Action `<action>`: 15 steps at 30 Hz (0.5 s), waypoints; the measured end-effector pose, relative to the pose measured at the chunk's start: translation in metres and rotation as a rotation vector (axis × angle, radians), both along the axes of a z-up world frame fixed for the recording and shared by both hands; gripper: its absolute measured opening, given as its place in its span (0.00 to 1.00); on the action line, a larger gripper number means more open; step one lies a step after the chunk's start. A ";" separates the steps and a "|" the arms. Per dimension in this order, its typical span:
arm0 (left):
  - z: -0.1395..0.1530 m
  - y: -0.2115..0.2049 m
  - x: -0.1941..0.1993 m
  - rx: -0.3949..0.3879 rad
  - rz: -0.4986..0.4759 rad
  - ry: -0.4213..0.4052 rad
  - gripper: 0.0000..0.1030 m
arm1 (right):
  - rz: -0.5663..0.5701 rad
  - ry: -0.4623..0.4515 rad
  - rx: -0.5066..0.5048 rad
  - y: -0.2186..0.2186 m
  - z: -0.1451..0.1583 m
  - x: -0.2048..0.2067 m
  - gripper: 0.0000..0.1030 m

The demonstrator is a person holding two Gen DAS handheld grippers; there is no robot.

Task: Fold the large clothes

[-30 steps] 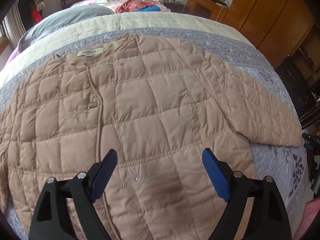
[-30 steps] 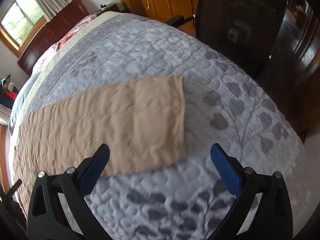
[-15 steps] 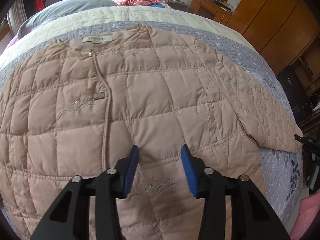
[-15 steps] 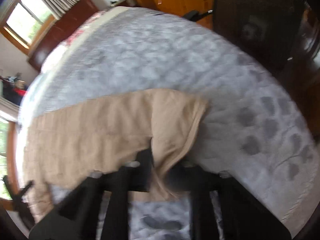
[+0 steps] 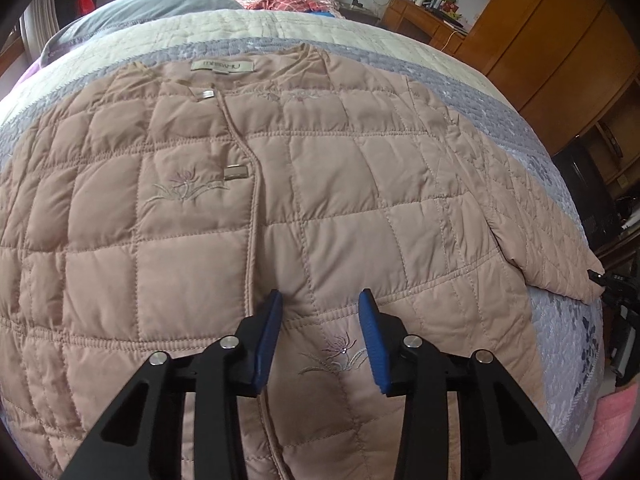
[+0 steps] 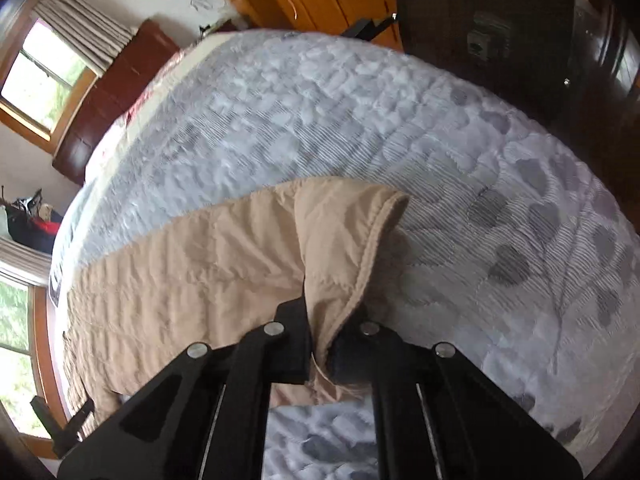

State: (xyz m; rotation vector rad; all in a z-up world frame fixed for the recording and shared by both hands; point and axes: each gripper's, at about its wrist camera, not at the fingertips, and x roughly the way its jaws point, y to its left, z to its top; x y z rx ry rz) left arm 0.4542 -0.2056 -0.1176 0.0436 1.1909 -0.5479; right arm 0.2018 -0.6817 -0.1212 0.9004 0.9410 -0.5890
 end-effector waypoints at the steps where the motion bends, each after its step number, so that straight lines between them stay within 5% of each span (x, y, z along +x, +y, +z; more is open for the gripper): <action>1: 0.001 0.001 0.000 -0.003 0.002 0.003 0.39 | 0.014 -0.038 -0.018 0.008 0.013 0.000 0.05; 7: 0.010 0.009 -0.002 0.010 0.016 -0.021 0.39 | 0.263 -0.238 -0.014 0.087 0.081 0.065 0.05; 12: 0.022 0.016 -0.009 0.026 0.010 -0.076 0.39 | 0.553 -0.256 -0.016 0.198 0.100 0.159 0.05; 15: 0.033 0.026 -0.011 0.053 0.036 -0.141 0.51 | 0.653 -0.225 -0.025 0.246 0.094 0.200 0.05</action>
